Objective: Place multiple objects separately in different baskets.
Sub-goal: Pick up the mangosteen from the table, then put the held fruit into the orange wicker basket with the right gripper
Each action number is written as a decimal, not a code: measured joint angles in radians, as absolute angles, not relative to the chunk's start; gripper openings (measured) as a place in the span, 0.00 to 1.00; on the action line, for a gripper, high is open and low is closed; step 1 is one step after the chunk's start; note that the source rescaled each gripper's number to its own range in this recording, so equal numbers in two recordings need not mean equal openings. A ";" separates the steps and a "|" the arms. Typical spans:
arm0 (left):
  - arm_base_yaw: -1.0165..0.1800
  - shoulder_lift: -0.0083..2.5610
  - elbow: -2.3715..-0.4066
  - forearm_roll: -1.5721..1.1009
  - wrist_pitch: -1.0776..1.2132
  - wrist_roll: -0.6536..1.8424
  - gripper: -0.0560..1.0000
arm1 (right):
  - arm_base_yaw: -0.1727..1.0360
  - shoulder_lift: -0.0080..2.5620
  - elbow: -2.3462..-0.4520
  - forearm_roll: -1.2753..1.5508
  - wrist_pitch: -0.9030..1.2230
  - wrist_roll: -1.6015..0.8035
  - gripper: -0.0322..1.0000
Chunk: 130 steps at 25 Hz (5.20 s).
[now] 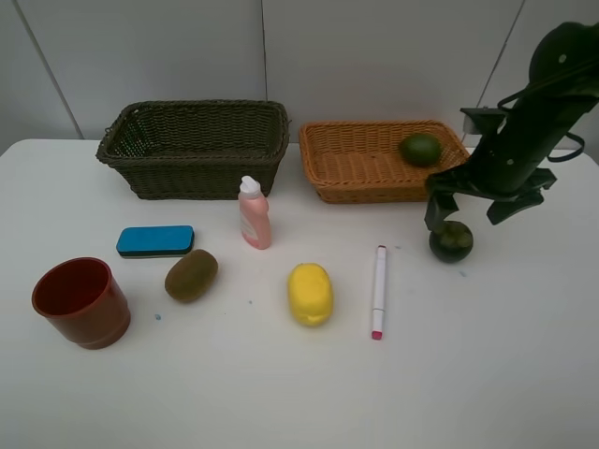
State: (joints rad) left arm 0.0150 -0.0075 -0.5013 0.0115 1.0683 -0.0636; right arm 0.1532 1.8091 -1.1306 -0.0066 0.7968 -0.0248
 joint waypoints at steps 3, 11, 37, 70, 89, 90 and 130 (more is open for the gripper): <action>0.015 -0.007 -0.501 0.012 1.068 -0.064 1.00 | 0.153 1.830 -1.131 0.000 0.783 -0.025 1.00; 0.015 -0.007 -0.501 0.012 1.068 -0.064 1.00 | 0.153 1.897 -1.129 0.000 0.743 -0.025 1.00; 0.015 -0.007 -0.501 0.012 1.068 -0.064 1.00 | 0.153 1.983 -1.126 -0.007 0.671 -0.025 0.96; 0.015 -0.007 -0.501 0.012 1.068 -0.064 1.00 | 0.153 1.882 -1.236 -0.007 0.839 -0.024 0.64; 0.015 -0.007 -0.501 0.012 1.068 -0.064 1.00 | 0.153 1.846 -1.609 -0.061 0.949 -0.024 0.64; 0.015 -0.007 -0.501 0.012 1.068 -0.064 1.00 | 0.153 1.853 -1.610 -0.061 0.926 -0.024 0.64; 0.015 -0.007 -0.501 0.012 1.068 -0.064 1.00 | 0.153 2.149 -1.610 -0.060 0.727 -0.024 0.64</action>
State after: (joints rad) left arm 0.0150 -0.0075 -0.5013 0.0115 1.0683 -0.0636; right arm 0.1532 2.1490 -1.6103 -0.0597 0.7274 -0.0243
